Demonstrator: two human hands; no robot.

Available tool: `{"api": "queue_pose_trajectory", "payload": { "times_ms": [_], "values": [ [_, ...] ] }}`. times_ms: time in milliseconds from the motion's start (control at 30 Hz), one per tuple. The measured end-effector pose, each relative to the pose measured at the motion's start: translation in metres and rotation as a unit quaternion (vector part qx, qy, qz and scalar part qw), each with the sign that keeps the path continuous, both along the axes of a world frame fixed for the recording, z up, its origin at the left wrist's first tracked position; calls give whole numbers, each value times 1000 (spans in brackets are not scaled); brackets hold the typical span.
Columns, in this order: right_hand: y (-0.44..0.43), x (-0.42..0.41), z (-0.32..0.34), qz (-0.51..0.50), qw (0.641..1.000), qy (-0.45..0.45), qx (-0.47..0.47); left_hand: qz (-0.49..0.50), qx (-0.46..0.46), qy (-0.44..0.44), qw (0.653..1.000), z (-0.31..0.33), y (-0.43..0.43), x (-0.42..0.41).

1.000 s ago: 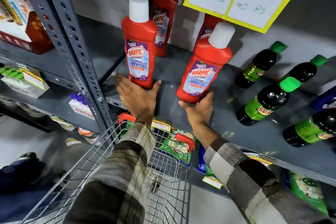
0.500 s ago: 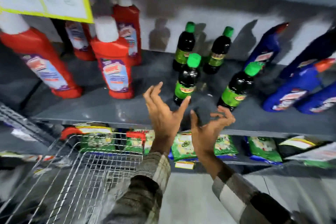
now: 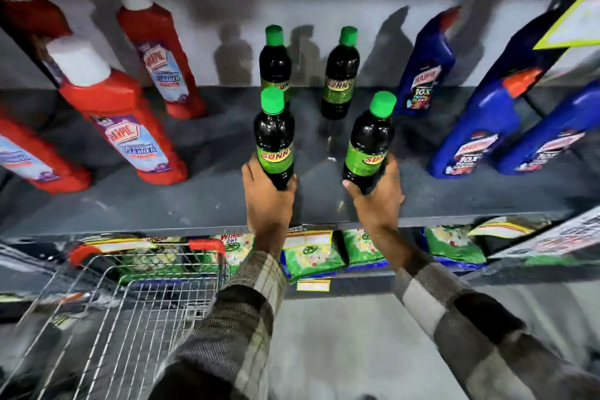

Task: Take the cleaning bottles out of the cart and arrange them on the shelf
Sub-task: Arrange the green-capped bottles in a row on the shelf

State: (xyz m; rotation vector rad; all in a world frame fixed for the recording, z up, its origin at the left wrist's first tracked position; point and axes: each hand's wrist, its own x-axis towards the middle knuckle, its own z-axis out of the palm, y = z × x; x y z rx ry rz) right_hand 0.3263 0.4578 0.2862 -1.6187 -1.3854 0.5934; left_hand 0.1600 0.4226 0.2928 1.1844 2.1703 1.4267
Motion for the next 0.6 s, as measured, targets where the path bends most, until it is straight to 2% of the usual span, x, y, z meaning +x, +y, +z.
{"api": "queue_pose_trajectory", "payload": {
  "times_ms": [300,600],
  "values": [
    [-1,-9,0,24,999,-31,-25,19,12,-4,1000,-4,-2,0],
    [0,-7,-2,35,996,-72,-33,-2,10,-15,1000,-5,0,-6]
  ]
}}
